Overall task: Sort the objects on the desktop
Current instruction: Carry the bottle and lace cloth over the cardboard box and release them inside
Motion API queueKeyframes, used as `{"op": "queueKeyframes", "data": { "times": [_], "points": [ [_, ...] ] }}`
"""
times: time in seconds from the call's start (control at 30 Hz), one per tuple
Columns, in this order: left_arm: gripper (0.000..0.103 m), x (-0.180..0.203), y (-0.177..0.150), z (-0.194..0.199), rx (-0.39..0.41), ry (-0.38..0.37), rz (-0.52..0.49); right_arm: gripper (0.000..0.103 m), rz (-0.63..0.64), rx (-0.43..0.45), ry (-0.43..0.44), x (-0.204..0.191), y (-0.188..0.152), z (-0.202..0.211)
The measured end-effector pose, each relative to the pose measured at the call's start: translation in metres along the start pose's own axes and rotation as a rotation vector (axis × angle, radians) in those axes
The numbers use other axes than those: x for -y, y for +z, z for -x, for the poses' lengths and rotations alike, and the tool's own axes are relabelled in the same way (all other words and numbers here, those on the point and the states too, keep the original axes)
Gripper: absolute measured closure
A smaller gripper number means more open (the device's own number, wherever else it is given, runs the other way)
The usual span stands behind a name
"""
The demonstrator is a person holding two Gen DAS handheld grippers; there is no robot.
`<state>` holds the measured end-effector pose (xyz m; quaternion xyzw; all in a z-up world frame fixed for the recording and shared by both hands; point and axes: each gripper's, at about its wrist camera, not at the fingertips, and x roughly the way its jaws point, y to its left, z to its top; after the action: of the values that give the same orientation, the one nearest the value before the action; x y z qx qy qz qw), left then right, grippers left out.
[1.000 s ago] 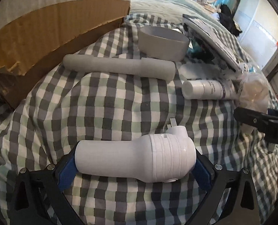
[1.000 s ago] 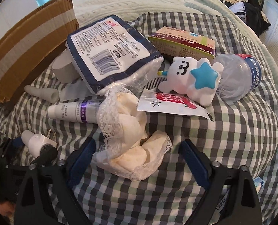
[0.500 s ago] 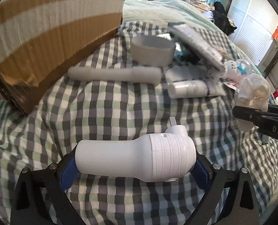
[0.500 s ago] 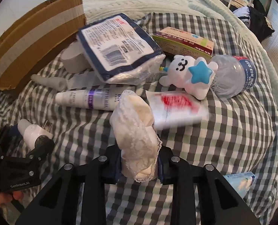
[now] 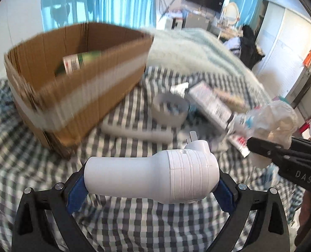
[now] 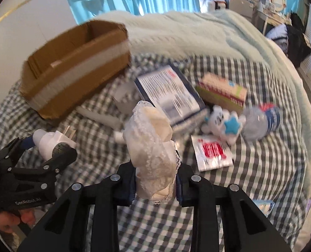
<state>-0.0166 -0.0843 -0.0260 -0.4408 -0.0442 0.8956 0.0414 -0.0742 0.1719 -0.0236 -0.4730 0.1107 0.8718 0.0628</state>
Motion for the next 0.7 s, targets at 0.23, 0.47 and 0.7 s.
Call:
{"op": "queueKeyframes", "data": {
  "times": [0.23, 0.47, 0.7],
  "points": [
    [0.003, -0.006, 0.049, 0.032, 0.112, -0.032, 0.013, 0.075, 0.019, 0.069, 0.036, -0.005, 0.032, 0.032],
    [0.003, -0.036, 0.095, 0.055, 0.182, -0.009, 0.073, 0.075, 0.073, 0.129, 0.064, -0.024, 0.069, 0.051],
    [0.003, -0.082, 0.125, 0.07, 0.241, 0.076, 0.154, 0.075, 0.16, 0.163, 0.103, -0.058, 0.103, 0.055]
  ]
}}
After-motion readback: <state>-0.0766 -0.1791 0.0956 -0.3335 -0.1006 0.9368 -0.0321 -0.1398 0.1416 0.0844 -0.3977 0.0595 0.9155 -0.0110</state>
